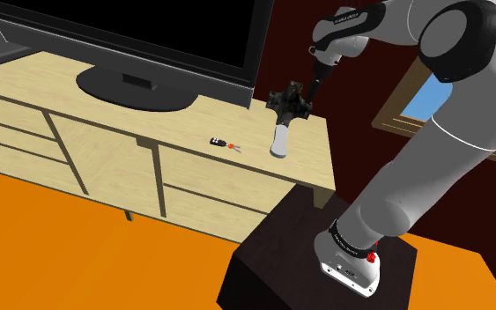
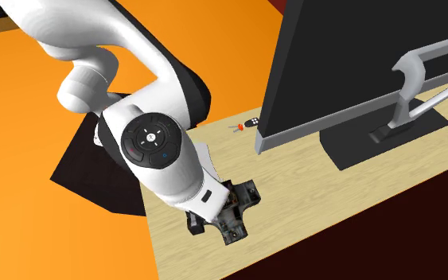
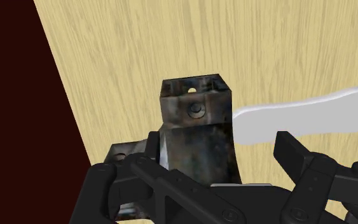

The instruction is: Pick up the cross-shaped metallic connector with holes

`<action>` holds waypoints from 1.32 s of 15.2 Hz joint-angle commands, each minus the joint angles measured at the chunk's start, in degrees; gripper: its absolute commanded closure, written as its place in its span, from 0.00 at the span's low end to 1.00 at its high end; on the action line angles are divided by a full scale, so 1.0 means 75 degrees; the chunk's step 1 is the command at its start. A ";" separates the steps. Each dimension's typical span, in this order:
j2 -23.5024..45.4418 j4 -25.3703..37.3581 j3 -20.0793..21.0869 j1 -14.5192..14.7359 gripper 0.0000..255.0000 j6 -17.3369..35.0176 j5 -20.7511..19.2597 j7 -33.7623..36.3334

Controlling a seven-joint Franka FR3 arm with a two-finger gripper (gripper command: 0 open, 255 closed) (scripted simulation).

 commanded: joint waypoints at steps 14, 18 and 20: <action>0.0720 -0.0208 -0.0054 -0.0111 1.00 0.0705 0.0561 -0.0557; 0.0714 -0.0210 -0.0055 -0.0111 1.00 0.0702 0.0556 -0.0555; 0.0670 -0.0154 -0.0058 -0.0105 1.00 0.0615 0.0517 -0.0524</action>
